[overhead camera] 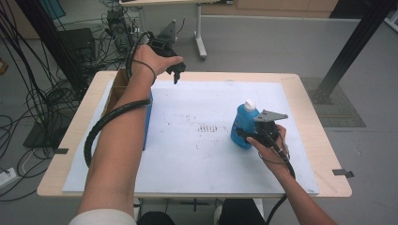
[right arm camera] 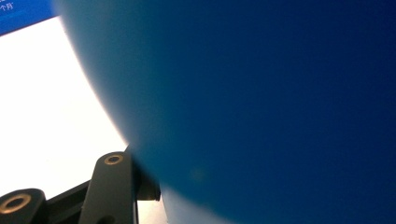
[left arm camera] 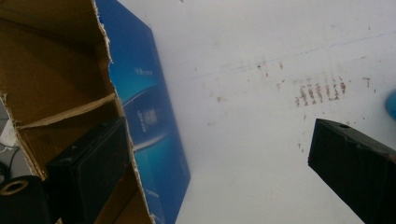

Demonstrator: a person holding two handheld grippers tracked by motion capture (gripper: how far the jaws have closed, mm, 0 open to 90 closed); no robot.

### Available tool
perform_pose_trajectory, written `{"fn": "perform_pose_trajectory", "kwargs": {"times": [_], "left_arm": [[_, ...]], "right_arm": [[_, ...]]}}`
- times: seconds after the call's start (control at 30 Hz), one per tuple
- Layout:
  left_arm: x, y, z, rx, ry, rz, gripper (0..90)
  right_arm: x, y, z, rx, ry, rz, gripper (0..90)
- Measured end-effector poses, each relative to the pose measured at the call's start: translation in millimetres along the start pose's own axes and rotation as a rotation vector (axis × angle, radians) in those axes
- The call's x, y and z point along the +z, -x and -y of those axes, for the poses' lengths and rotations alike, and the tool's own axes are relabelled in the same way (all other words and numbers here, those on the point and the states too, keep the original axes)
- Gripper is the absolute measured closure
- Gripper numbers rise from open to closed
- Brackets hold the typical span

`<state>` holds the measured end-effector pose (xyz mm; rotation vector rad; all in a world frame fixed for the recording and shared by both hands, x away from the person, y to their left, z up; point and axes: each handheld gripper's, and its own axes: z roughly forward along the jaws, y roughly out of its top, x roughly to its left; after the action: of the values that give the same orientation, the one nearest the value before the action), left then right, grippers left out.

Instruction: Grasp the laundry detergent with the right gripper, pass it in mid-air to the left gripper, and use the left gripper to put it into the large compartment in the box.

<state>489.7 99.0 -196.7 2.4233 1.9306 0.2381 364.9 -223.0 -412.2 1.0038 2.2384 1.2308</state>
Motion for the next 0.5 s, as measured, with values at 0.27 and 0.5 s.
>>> {"fn": "perform_pose_trajectory", "kwargs": {"times": [0.27, 0.5], "left_arm": [[-8.5, -1.0, 3.1, 0.038, 0.012, 0.012, 6.1], [-20.8, -0.1, 6.6, 0.097, 0.024, 0.021, 6.2]], "right_arm": [[-9.6, 11.3, -10.4, 0.023, -0.023, -0.006, 43.8], [-18.8, 22.1, -30.9, 0.015, -0.047, -0.035, 43.8]]}}
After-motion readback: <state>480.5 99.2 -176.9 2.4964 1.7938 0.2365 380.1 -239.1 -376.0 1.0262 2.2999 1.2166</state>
